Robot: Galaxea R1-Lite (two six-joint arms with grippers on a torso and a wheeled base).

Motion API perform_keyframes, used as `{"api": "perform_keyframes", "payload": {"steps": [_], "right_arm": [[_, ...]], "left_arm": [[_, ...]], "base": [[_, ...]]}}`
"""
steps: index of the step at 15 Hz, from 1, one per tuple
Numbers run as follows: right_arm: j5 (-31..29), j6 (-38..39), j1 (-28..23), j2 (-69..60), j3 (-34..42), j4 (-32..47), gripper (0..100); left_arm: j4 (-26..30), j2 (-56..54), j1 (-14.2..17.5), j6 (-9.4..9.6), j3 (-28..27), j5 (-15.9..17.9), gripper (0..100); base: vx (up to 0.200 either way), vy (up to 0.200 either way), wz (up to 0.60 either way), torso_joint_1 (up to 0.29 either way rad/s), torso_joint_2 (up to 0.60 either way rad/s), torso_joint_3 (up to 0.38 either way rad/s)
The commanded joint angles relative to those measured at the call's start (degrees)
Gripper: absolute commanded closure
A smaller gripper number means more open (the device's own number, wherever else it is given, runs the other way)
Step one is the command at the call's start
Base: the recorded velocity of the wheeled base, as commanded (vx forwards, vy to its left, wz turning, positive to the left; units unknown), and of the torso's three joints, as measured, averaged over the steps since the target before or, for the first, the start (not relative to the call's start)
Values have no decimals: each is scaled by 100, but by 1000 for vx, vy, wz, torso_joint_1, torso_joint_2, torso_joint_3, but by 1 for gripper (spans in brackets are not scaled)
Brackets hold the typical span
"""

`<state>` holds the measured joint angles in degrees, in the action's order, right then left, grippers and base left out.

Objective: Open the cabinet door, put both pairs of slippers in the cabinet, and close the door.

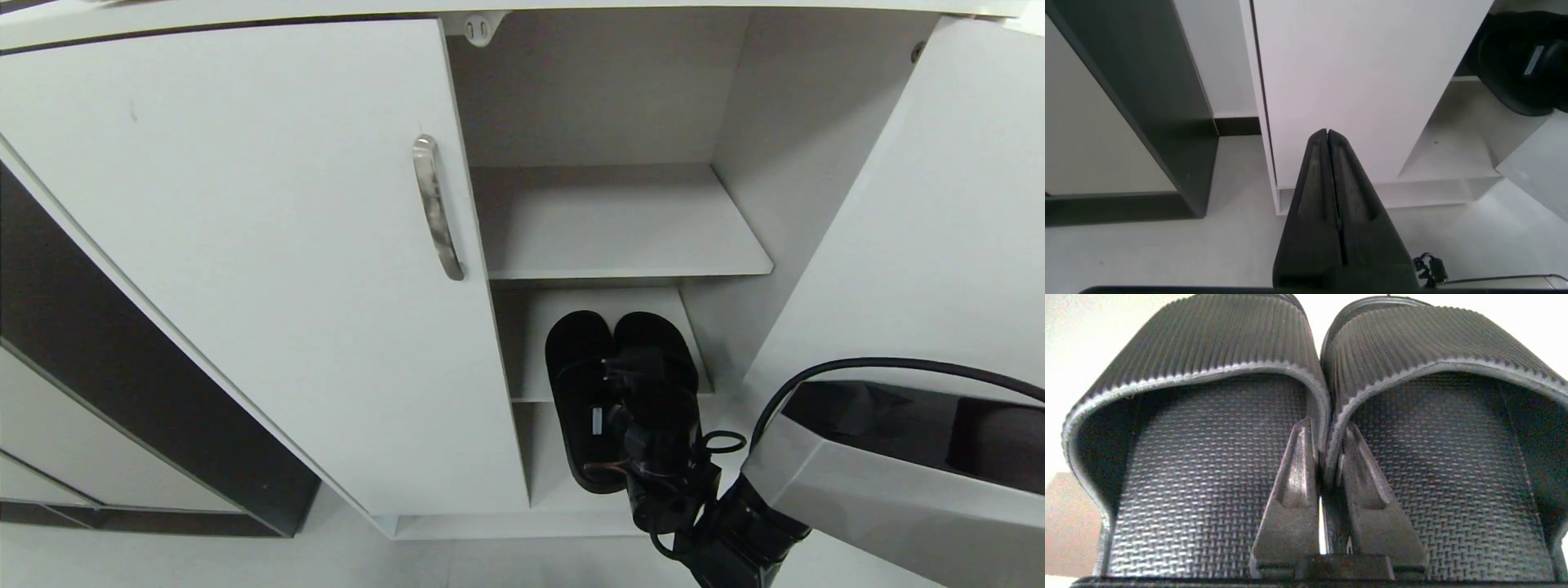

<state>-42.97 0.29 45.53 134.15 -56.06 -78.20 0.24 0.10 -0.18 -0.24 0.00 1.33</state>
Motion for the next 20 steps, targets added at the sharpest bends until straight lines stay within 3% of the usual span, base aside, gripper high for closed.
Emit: {"api": "perform_keyframes", "payload": {"steps": [1,8,20], "right_arm": [[8,6,-115,156,-396,174,100],[316,32,-554,753,-2198,1097,100],[316,41,-879,1219,-3561,2055,100]], "left_arm": [[2,8,1,-2,0,-1,100],[2,8,1,-2,-9,-1,100],[2,8,1,-2,-9,-1,100]], "base": [[0,0,0,0,0,0],[0,0,0,0,0,0],[0,0,0,0,0,0]]}}
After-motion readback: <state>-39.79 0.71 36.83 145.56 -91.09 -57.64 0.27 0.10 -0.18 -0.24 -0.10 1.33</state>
